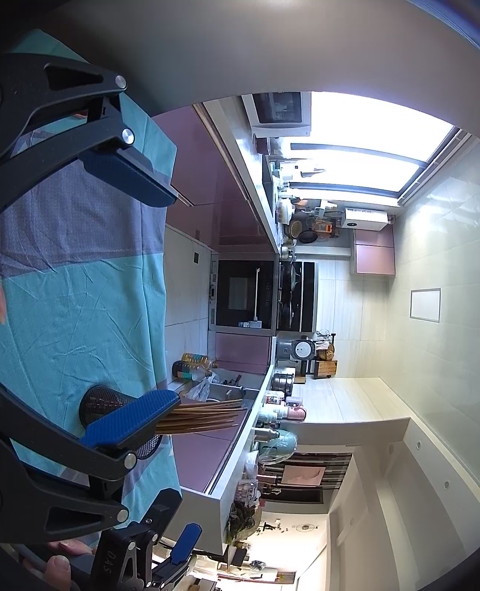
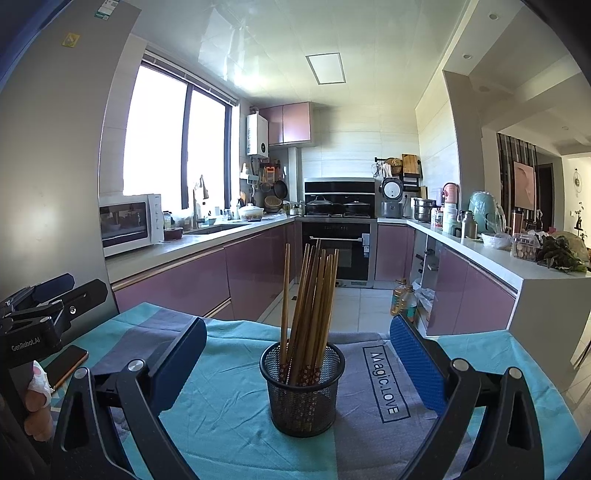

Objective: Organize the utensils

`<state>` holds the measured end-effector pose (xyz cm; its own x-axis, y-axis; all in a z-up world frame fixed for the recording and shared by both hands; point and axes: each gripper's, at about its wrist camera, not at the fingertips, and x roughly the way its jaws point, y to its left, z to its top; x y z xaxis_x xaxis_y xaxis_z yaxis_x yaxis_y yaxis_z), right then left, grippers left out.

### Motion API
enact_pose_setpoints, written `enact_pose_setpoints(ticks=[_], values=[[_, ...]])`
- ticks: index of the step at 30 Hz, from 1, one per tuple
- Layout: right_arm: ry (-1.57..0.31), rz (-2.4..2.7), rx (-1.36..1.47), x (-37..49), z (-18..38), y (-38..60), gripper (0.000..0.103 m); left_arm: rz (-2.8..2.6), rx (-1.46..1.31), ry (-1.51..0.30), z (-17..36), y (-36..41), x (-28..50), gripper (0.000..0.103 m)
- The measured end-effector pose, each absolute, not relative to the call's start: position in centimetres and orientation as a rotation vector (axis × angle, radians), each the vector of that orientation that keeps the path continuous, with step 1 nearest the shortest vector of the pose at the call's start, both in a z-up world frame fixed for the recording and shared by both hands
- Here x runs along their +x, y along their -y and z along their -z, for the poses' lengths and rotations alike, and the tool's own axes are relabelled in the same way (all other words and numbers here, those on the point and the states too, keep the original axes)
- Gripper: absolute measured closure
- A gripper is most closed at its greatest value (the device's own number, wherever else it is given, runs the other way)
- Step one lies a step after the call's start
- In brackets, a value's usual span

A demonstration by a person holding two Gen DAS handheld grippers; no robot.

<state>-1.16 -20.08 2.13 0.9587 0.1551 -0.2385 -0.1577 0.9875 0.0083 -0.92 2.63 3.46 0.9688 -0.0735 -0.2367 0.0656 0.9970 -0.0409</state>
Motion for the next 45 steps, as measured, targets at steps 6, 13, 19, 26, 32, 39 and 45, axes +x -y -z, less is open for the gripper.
enact_pose_setpoints(ticks=[6,13,19,26,32,39,45], values=[[-0.237,-0.149,-0.008,-1.28,-2.30,20.14,0.007,0.067,-0.028,-0.246,-3.28,-2.49,-0.84,0.006],[-0.245,-0.146,-0.005,-1.20,-2.20,20.01,0.007,0.065,-0.025,-0.253,-3.17,-2.24,-0.74,0.006],[-0.246,-0.146,-0.004,-1.11,-2.16,20.03,0.007,0.065,-0.020,-0.258,-2.99,-2.01,-0.87,0.006],[-0.246,-0.145,-0.002,-1.19,-2.07,19.96,0.007,0.065,-0.017,-0.261,-2.89,-1.96,-0.90,0.006],[-0.244,-0.145,0.002,-1.18,-2.06,20.00,0.007,0.063,-0.016,-0.264,-2.78,-1.96,-0.88,0.006],[-0.247,-0.145,0.005,-1.13,-2.03,20.01,0.007,0.063,-0.013,-0.264,-2.76,-1.96,-0.88,0.006],[-0.246,-0.143,0.006,-1.12,-2.03,20.01,0.007,0.063,-0.014,-0.264,-2.78,-1.97,-0.88,0.006]])
